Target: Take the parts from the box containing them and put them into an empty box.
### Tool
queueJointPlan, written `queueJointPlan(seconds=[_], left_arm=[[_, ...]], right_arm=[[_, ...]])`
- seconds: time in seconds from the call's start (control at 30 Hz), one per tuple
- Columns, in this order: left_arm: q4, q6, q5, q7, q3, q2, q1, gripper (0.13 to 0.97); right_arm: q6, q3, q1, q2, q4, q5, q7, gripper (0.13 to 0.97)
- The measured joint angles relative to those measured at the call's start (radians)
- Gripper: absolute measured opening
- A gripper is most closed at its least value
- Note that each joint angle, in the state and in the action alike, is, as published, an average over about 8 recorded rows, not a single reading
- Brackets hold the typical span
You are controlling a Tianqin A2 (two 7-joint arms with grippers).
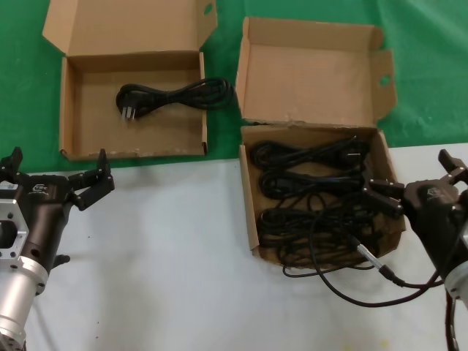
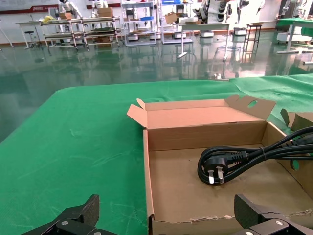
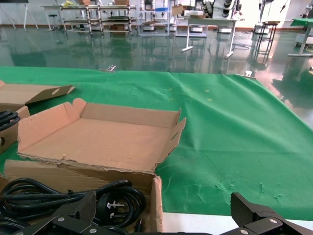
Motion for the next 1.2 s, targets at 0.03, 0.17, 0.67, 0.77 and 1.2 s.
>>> queueJointPlan(seconds=[0.03, 0.17, 0.67, 0.77, 1.2], left_arm=[[0.000, 0.000, 0.000, 0.000, 0.000, 0.000, 0.000, 0.966], [0.000, 0.000, 0.000, 0.000, 0.000, 0.000, 0.000, 0.966], [0.000, 0.000, 0.000, 0.000, 0.000, 0.000, 0.000, 0.966], [0.000, 0.000, 0.000, 0.000, 0.000, 0.000, 0.000, 0.966], [0.000, 0.000, 0.000, 0.000, 0.000, 0.000, 0.000, 0.966]], right_arm=[[0.000, 0.000, 0.000, 0.000, 0.000, 0.000, 0.000, 0.966], [0.000, 0.000, 0.000, 0.000, 0.000, 0.000, 0.000, 0.966], [0.000, 0.000, 0.000, 0.000, 0.000, 0.000, 0.000, 0.966], [0.000, 0.000, 0.000, 0.000, 0.000, 0.000, 0.000, 0.966], [0.000, 0.000, 0.000, 0.000, 0.000, 0.000, 0.000, 0.966]])
